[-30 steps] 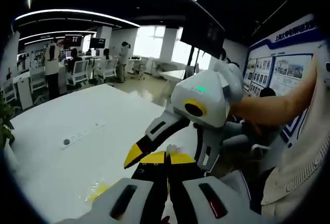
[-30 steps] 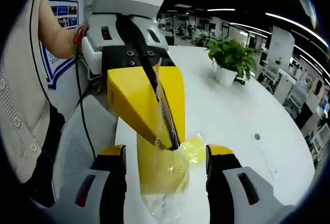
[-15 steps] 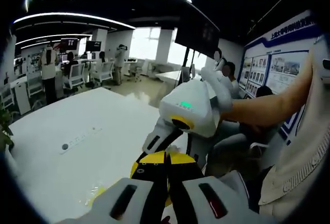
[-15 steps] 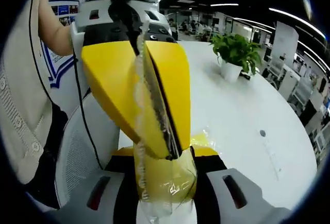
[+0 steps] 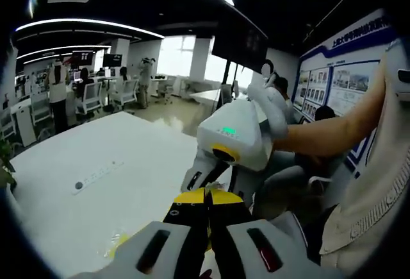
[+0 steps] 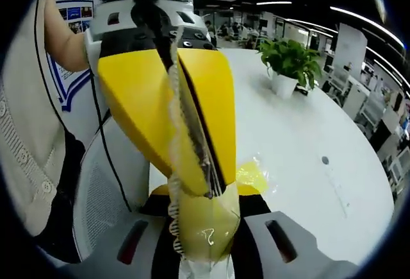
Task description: Compare the silicone blocks by pressing each to a similar depth, holding the contact briefly, and releasing to observe deformation and rebound differences across the visible hardness samples.
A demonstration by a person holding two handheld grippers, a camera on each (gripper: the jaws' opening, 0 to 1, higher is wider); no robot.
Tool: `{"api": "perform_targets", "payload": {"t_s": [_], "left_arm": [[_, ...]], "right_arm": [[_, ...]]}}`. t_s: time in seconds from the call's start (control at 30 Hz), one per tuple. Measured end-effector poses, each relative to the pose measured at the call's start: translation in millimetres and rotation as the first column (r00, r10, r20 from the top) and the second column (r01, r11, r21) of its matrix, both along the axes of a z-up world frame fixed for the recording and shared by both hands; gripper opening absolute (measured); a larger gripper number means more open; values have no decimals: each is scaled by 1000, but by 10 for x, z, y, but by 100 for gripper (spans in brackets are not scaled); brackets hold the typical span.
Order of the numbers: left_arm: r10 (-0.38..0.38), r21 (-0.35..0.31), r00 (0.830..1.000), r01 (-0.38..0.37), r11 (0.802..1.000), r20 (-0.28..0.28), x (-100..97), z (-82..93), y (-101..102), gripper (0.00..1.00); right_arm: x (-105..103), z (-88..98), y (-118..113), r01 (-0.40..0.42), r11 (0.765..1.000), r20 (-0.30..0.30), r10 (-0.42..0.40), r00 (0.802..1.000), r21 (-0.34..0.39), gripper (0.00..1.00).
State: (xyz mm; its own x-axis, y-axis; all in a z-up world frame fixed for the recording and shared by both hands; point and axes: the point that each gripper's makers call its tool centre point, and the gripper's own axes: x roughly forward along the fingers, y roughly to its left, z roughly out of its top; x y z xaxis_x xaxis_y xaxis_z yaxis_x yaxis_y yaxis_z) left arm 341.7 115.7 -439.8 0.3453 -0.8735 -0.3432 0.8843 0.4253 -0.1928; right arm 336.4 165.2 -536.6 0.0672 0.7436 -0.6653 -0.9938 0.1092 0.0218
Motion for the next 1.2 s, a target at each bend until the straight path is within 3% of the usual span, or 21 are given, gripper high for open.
{"api": "perform_targets", "payload": {"t_s": [0.1, 0.23, 0.73, 0.8, 0.83, 0.87, 0.93, 0.97, 1.0, 1.17, 1.2], "left_arm": [[-3, 2, 1000, 3, 1000, 4, -20, -5, -7, 0], [-6, 1, 1000, 6, 1000, 6, -39, 2, -13, 0], [4, 4, 1000, -4, 1000, -1, -83, -3, 0, 0], [5, 6, 1000, -5, 1000, 2, -83, -4, 2, 0], [6, 4, 1000, -6, 1000, 2, -83, 3, 3, 0], [8, 1, 1000, -8, 1000, 5, -78, 12, 5, 0], [11, -5, 1000, -11, 1000, 2, -75, 30, 10, 0], [11, -5, 1000, -11, 1000, 4, -76, 37, 9, 0], [10, -2, 1000, -10, 1000, 6, -78, 40, 8, 0], [10, 0, 1000, -10, 1000, 6, -88, 41, 6, 0], [10, 2, 1000, -10, 1000, 7, -89, 38, 6, 0]], "right_arm": [[0, -10, -20, 2, 1000, 23, -2, 1000, -12, 15], [-34, -11, -40, 7, 1000, 0, -7, 1000, -23, 13], [-83, -26, -44, 5, 999, 6, -5, 1000, -49, 10], [-74, -27, -46, 6, 999, 17, -5, 1000, -49, 11], [2, 9, -21, -1, 1000, 91, 4, 996, -29, 11], [-42, -2, -37, 5, 999, 50, -3, 999, -39, 11], [-3, 31, -23, 7, 1000, 79, -5, 997, -26, 11], [-36, 33, -26, 6, 1000, 34, -5, 999, -28, 11], [-20, 35, -25, 3, 1000, 63, -1, 998, -28, 11], [-12, 35, -23, -5, 1000, 91, 7, 996, -23, 12], [-36, 24, -24, -5, 1000, 57, 7, 998, -27, 12]]}}
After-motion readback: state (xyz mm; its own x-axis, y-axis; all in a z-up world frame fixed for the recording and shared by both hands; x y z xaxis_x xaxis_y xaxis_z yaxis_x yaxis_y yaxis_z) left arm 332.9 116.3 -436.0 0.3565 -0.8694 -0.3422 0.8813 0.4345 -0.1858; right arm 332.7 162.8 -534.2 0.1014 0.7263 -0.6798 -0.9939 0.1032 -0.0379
